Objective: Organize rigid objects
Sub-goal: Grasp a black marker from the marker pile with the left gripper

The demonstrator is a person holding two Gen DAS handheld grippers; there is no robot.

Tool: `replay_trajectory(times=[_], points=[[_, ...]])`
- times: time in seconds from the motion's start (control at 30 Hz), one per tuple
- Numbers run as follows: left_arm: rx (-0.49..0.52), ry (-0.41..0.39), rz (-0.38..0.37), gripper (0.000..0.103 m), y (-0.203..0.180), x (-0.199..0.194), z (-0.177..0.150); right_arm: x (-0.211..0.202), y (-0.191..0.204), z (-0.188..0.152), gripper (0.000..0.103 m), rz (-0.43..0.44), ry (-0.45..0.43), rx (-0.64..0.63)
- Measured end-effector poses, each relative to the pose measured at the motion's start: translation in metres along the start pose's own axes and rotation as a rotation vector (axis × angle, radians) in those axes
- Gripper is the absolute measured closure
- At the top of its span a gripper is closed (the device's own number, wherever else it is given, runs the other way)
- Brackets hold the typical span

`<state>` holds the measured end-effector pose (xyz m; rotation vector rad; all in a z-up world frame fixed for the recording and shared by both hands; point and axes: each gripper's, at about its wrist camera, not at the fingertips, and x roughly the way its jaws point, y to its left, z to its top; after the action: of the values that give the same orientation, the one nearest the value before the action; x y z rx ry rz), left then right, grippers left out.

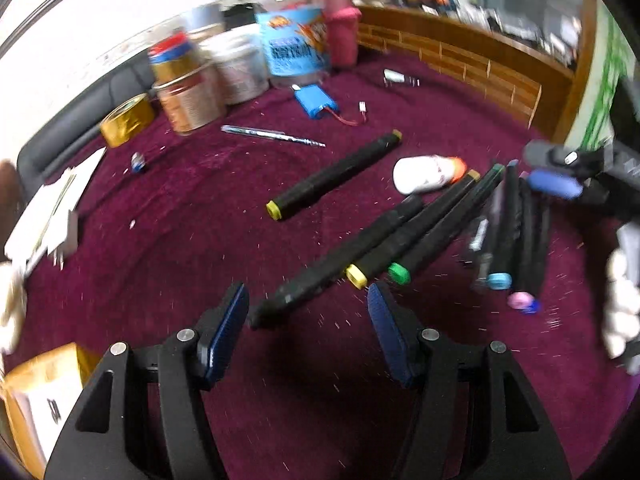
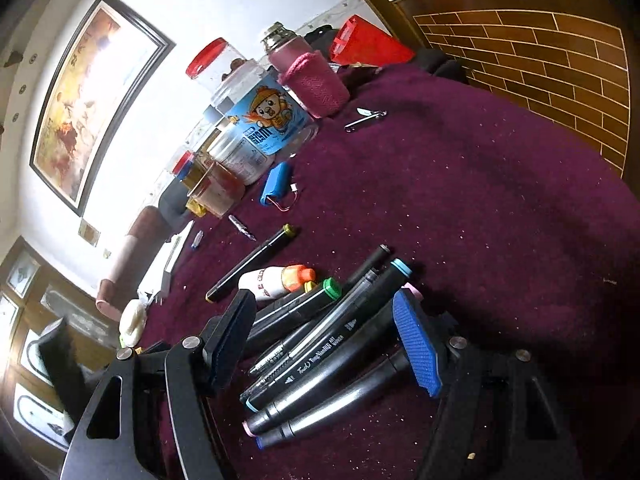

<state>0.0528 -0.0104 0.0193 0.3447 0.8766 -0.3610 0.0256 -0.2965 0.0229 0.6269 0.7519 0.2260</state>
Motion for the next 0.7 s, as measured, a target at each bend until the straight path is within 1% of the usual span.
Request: replay_trajectory(times=[0.1, 0.13, 0.17, 0.2, 0.23, 0.27, 0.3, 0.37, 0.4, 0.5, 0.57, 0.63, 0.7], points=[[0.061, 0.015, 0.017, 0.043, -0.006, 0.012, 0.005, 0.002, 0.000, 0.000, 0.037, 0.015, 0.008, 0.001], [0.066, 0.035, 0.016, 0.044, -0.009, 0.017, 0.005, 0.003, -0.001, 0.000, 0.037, 0.017, 0.008, 0.003], [0.063, 0.047, 0.019, 0.049, -0.012, 0.020, 0.005, 0.002, -0.001, 0.000, 0.037, 0.018, 0.009, 0.006], [0.052, 0.037, 0.009, 0.061, -0.014, 0.018, 0.004, 0.002, -0.002, -0.001, 0.037, 0.019, 0.009, 0.009], [0.052, 0.039, 0.013, 0.083, -0.017, 0.015, 0.003, 0.001, -0.002, -0.001, 0.037, 0.019, 0.009, 0.012], [0.045, 0.051, -0.005, 0.088, -0.018, 0.013, 0.000, 0.001, -0.002, -0.001, 0.037, 0.016, 0.008, 0.013], [0.030, 0.056, -0.031, 0.090, -0.019, 0.010, -0.004, 0.001, -0.002, -0.001, 0.037, 0.010, 0.007, 0.013], [0.023, 0.055, -0.047, 0.090, -0.021, 0.002, -0.014, 0.001, -0.003, -0.001, 0.037, 0.000, 0.005, 0.013], [0.010, 0.058, -0.069, 0.090, -0.022, -0.004, -0.021, 0.001, -0.003, -0.002, 0.037, -0.008, 0.005, 0.014], [-0.059, 0.075, -0.123, 0.090, -0.020, -0.018, -0.041, 0.003, -0.006, -0.001, 0.037, -0.004, 0.018, 0.031], [-0.075, 0.087, -0.123, 0.090, -0.024, -0.032, -0.056, 0.003, -0.006, -0.001, 0.037, -0.006, 0.018, 0.028], [-0.074, 0.091, -0.116, 0.090, -0.029, -0.036, -0.060, 0.004, -0.005, -0.001, 0.037, -0.009, 0.019, 0.023], [-0.079, 0.077, -0.110, 0.090, -0.033, -0.042, -0.062, 0.004, -0.005, -0.002, 0.037, -0.010, 0.020, 0.021]])
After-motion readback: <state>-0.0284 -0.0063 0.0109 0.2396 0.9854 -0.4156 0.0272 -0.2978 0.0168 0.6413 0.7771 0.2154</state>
